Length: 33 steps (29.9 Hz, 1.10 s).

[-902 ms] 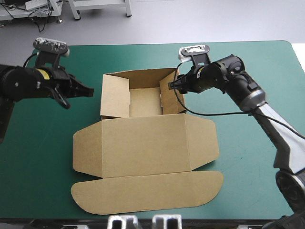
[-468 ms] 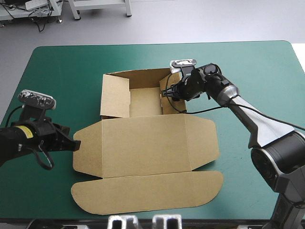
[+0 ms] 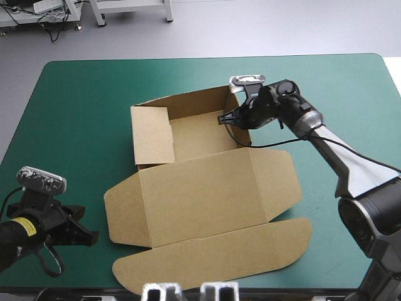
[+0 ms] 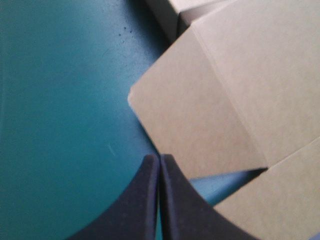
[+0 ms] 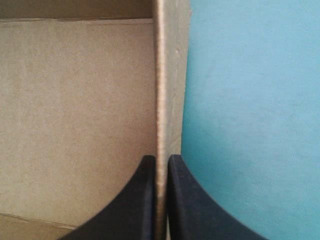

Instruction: Fold the box

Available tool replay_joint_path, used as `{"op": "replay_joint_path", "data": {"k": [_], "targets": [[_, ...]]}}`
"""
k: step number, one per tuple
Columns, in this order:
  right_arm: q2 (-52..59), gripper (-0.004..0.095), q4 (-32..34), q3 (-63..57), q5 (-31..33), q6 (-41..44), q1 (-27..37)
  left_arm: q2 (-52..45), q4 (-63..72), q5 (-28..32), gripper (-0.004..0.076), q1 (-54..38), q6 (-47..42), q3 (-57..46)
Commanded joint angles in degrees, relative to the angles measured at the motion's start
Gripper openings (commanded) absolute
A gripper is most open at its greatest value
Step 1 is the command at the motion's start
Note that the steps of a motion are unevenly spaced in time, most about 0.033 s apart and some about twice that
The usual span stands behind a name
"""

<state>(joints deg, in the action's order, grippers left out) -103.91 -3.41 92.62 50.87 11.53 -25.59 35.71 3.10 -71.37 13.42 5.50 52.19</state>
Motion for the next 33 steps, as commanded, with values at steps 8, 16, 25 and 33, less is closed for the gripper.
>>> {"op": "replay_joint_path", "data": {"k": [8,16,25,33], "targets": [[14.1,-0.0017,7.3,1.8,10.5,-5.7,21.8,-12.3,-4.8,4.2,-0.0009,0.0,-3.2,-11.5],[14.9,-0.0017,4.2,1.4,11.0,-14.6,41.2,-17.8,-6.4,4.4,-0.0009,0.0,-5.9,-15.8],[6.3,-0.0016,-3.9,1.0,8.7,-26.1,45.5,-17.8,-6.4,5.3,-0.0009,0.0,-5.9,-17.2],[-1.1,0.0269,-1.8,1.0,11.7,-26.2,45.0,-17.8,-6.4,5.3,-0.0009,0.0,-5.9,-17.2]]}}
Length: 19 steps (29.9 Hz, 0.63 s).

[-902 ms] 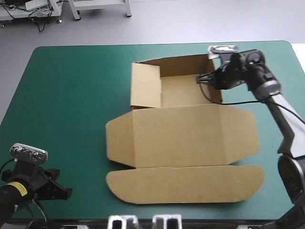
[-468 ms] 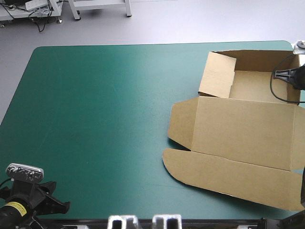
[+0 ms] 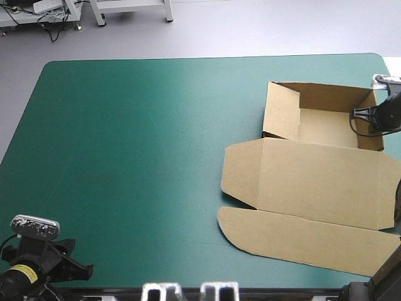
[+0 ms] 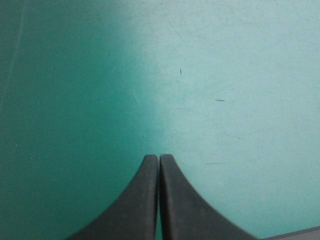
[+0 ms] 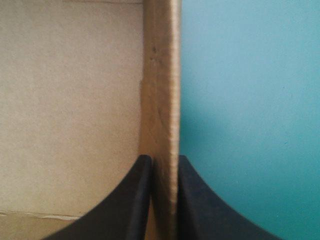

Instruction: Fold the box

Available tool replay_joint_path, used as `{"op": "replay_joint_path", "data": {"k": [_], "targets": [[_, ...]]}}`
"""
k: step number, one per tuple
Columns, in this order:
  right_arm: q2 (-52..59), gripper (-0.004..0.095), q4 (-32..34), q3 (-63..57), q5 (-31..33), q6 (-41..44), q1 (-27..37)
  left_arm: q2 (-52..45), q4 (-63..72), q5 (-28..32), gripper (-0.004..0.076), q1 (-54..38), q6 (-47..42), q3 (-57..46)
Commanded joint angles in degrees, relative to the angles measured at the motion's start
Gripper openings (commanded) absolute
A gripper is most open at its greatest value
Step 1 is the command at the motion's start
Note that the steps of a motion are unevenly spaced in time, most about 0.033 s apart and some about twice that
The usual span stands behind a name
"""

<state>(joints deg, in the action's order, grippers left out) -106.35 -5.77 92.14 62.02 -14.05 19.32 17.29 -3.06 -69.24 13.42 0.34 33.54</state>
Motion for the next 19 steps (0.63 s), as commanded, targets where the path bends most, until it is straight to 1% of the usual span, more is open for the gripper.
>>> {"op": "replay_joint_path", "data": {"k": [1,2,3,4,6,10,13,19], "targets": [[1.1,0.0318,0.8,1.5,0.8,-0.8,0.1,0.6,-0.2,3.3,-0.0009,0.0,-0.7,1.4],[0.9,0.0369,0.8,1.5,0.8,-1.2,0.1,0.6,-0.2,3.3,-0.0009,0.0,-0.7,1.4],[0.9,0.0398,0.8,1.5,0.8,-1.5,0.1,0.6,-0.2,3.3,-0.0009,0.0,-0.7,1.4],[0.9,0.0407,0.8,1.6,0.7,-1.7,0.1,0.6,-0.4,3.3,-0.0009,0.0,-0.7,1.4],[1.0,0.0401,0.8,2.6,1.1,-2.5,0.1,0.6,-0.5,3.3,-0.0009,0.0,-0.7,1.4],[2.4,0.0401,0.6,6.7,4.4,-2.8,0.1,0.6,-0.8,3.4,-0.0009,0.0,-0.7,1.4],[4.2,0.0401,0.4,10.1,5.6,-2.6,0.1,0.6,-0.8,3.5,-0.0009,0.0,-0.7,1.4],[10.3,0.0393,0.2,13.1,9.1,-2.6,0.1,0.6,-0.8,3.5,-0.0009,0.0,-0.3,1.4]]}}
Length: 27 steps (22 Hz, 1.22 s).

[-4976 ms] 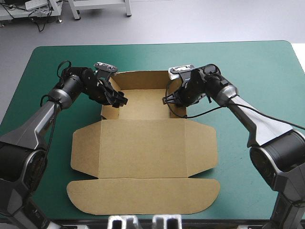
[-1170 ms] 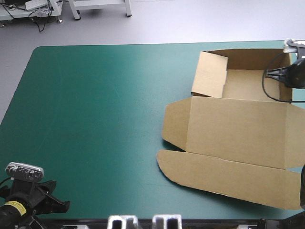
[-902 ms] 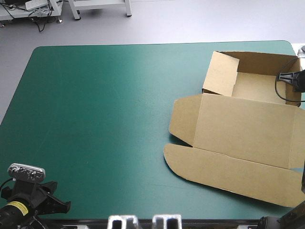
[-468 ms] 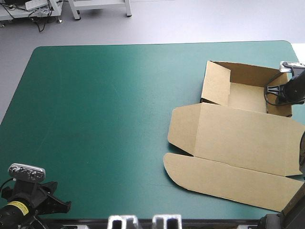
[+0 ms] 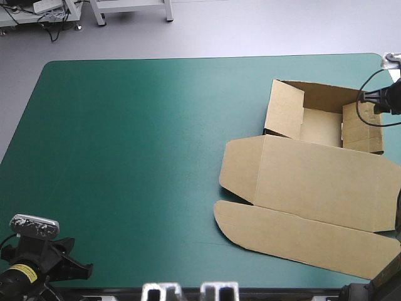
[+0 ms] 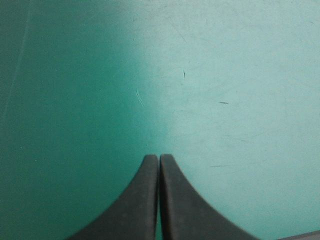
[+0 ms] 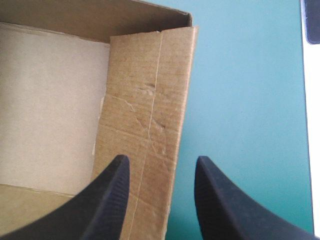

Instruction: Fold the box

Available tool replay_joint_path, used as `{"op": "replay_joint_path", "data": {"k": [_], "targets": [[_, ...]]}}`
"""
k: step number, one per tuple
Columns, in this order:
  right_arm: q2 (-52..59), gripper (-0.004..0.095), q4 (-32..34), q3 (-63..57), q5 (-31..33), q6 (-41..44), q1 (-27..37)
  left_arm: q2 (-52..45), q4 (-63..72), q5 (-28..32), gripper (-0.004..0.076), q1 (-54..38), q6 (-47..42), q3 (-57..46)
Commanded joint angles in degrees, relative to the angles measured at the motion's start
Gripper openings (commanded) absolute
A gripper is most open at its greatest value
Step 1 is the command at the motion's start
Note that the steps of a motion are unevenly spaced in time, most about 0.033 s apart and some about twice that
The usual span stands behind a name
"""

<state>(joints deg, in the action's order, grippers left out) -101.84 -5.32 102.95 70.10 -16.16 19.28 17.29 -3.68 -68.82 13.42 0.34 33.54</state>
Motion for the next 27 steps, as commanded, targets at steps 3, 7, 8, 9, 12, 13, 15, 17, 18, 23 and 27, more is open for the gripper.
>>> {"op": "replay_joint_path", "data": {"k": [3,7,8,9,12,13,15,17,18,23,27], "targets": [[9.4,0.0275,-2.1,2.0,1.4,2.3,0.1,0.6,0.5,3.5,-0.0009,0.0,0.2,1.4],[15.4,0.0002,-10.5,0.2,1.4,2.8,0.1,0.6,0.8,7.2,-0.0009,0.0,1.3,1.3],[19.3,-0.0009,-15.2,-2.4,1.4,2.2,0.1,0.6,0.9,9.6,-0.0009,0.0,2.1,0.6],[20.9,-0.0009,-16.5,-4.2,1.4,1.6,0.1,0.6,1.2,10.7,-0.0009,0.0,2.2,0.1],[31.8,-0.0009,-17.3,-17.1,1.3,-1.4,0.1,0.6,3.3,12.2,-0.0009,0.0,2.3,-2.0],[33.8,-0.0009,-17.0,-19.6,1.3,-2.2,0.1,0.6,4.1,12.2,-0.0009,0.0,2.3,-2.7],[43.6,-0.0013,-17.0,-32.4,-1.2,-4.6,0.1,0.5,6.5,12.1,-0.0009,0.0,4.4,-3.9],[49.6,-0.0013,-17.0,-39.5,-4.4,-5.7,0.1,-0.4,7.1,12.1,-0.0009,0.0,5.1,-3.9],[52.9,-0.0013,-17.1,-43.3,-5.6,-6.6,0.1,-1.1,7.1,12.1,-0.0009,0.0,5.1,-3.9],[68.0,-0.0013,-17.1,-62.7,-11.8,-6.6,0.1,-6.1,7.1,12.1,-0.0009,0.0,5.2,-3.9],[75.3,-0.0013,-16.7,-69.6,-13.6,-6.2,0.1,-6.3,7.1,12.0,-0.0009,0.0,5.2,-3.9]]}}
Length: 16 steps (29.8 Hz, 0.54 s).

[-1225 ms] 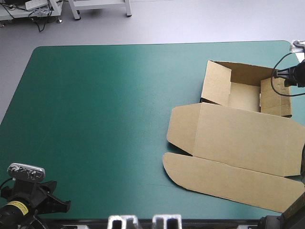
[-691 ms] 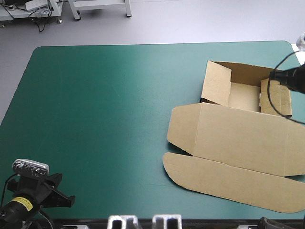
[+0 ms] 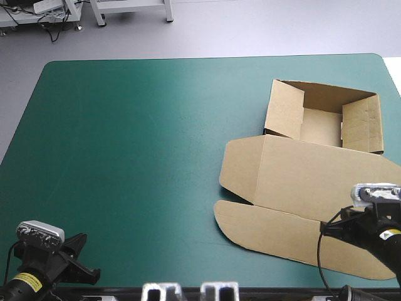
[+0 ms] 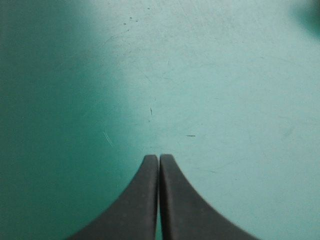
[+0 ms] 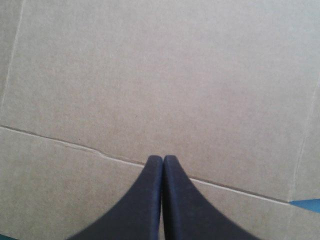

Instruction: Fold the box

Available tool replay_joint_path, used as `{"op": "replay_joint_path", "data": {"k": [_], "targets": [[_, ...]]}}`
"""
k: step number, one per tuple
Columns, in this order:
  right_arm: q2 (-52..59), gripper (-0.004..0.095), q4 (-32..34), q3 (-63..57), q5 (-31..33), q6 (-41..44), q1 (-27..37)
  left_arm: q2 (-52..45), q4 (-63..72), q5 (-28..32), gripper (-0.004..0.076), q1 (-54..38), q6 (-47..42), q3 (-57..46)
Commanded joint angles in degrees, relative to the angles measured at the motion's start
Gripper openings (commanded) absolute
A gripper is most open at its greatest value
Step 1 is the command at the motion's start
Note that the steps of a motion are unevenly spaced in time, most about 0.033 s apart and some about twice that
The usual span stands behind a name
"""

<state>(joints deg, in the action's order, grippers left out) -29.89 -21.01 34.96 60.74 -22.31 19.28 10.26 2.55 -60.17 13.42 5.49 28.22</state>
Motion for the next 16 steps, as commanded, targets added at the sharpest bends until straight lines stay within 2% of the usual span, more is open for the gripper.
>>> {"op": "replay_joint_path", "data": {"k": [1,8,16], "targets": [[4.8,-0.0013,-0.7,-2.5,-4.7,0.7,0.1,0.7,0.8,3.2,-0.0009,0.0,0.1,1.4],[11.7,-0.0013,5.0,-5.0,-8.1,7.6,-0.7,0.7,0.8,2.8,-0.0009,0.0,0.0,1.4],[12.5,-0.0013,11.3,-5.1,-9.6,10.6,-9.6,0.7,1.0,1.5,-0.0009,0.0,0.0,1.3]]}}
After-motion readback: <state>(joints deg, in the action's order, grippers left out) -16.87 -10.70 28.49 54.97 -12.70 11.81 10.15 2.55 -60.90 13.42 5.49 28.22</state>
